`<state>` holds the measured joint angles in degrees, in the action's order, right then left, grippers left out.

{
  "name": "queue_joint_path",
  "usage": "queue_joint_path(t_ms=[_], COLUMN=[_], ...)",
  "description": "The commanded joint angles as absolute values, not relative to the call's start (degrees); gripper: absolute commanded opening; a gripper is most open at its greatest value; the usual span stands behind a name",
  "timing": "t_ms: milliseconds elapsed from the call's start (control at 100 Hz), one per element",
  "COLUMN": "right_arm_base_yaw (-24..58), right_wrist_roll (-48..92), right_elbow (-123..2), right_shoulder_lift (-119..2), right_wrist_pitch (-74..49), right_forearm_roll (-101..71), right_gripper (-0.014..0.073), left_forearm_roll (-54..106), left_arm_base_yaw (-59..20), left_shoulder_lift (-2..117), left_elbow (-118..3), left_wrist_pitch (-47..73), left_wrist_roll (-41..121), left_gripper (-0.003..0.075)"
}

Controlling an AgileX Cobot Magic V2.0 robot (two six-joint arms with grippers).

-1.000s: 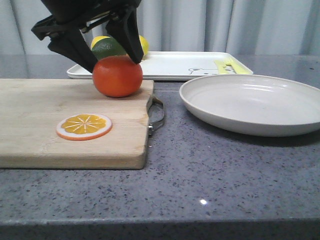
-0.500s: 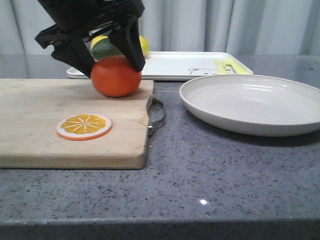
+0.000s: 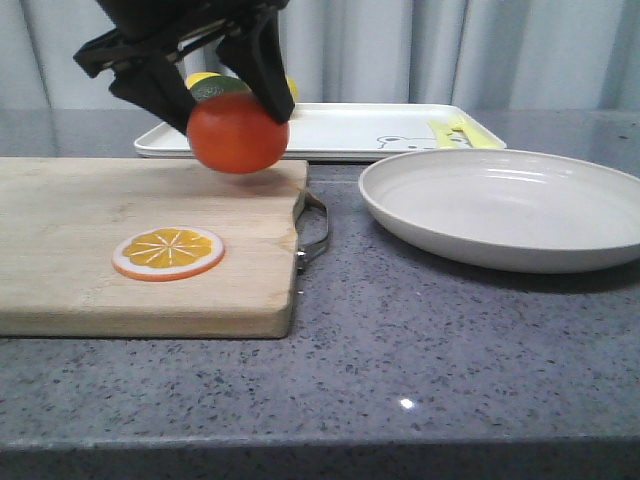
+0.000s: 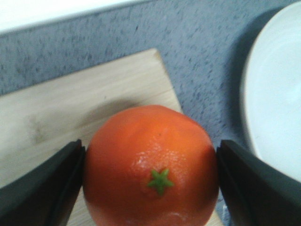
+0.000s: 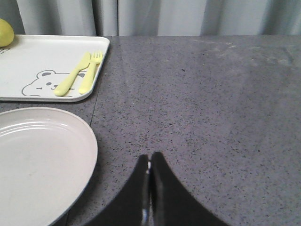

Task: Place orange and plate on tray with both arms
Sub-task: 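Lift the orange with the left gripper and carry it over the white plate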

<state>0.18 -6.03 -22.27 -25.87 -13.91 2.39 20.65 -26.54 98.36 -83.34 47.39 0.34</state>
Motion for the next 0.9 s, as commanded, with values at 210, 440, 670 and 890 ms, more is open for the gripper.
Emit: queue_joint_path(t_ms=[210,440,670,890], right_arm_base_yaw=[-0.1,-0.1,-0.1,-0.1], right_wrist_roll=[-5.9,-5.9,-5.9,-5.9], right_elbow=[-24.3,-24.3,-24.3,-24.3], right_shoulder_lift=[-26.4,-26.4,-26.4,-26.4], right_wrist_pitch=[-9.6,-9.5,-9.5,-9.5], right_forearm_roll=[2.8,2.8,2.8,2.8], right_gripper=[-0.0057,-0.0057,-0.0057,-0.0057], left_forearm_roll=[28.0,28.2,28.4,28.2], left_arm_base_yaw=[-31.1,-38.0,-43.9,-45.3], left_shoulder_lift=[96.0,99.2,106.0,109.4], left_elbow=[-91.4,-93.5,-98.5,-100.2], left_wrist_pitch=[44.1,40.5,39.3,39.9], left_wrist_roll=[0.4,0.4,0.4,0.4], left_gripper=[0.0426,0.0426,0.0426,0.0427])
